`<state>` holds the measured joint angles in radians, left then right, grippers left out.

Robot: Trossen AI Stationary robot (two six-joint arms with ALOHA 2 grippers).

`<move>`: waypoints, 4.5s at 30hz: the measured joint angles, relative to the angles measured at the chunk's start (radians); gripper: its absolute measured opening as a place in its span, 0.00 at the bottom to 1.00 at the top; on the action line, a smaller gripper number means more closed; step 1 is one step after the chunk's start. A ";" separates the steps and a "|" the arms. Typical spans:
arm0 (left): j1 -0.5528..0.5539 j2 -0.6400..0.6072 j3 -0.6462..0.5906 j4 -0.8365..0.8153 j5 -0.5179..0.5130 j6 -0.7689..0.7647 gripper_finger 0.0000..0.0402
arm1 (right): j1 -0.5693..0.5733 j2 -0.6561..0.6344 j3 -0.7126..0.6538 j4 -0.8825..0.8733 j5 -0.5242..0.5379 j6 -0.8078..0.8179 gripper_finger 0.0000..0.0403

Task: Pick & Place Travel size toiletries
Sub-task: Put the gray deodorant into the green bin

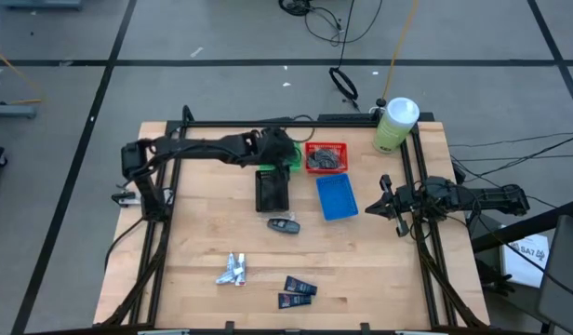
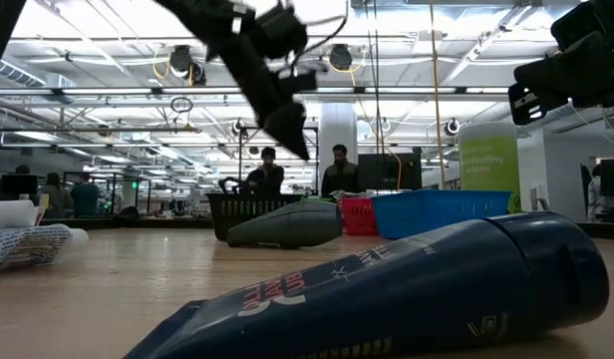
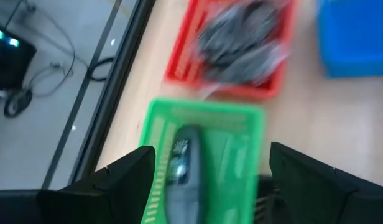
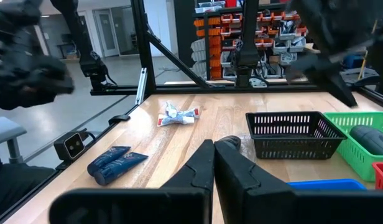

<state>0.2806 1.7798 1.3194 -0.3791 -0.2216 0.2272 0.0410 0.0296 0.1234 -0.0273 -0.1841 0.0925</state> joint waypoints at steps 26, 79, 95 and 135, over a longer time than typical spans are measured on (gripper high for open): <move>-0.468 -0.001 0.092 -0.246 0.167 -0.211 0.74 | 0.000 0.000 0.000 0.000 0.000 0.000 0.01; -0.481 0.129 -0.317 0.342 0.098 -0.265 0.74 | 0.000 0.000 0.001 0.000 0.000 0.000 0.01; -0.511 0.112 -0.319 0.322 0.221 -0.321 0.74 | 0.000 0.000 0.001 0.000 0.000 0.000 0.01; -0.623 0.029 -0.123 0.093 -0.078 -0.659 0.74 | 0.000 0.000 0.001 0.000 0.000 0.000 0.01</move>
<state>-0.3427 1.8093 1.1967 -0.2864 -0.2994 -0.4319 0.0410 0.0292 0.1242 -0.0276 -0.1844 0.0925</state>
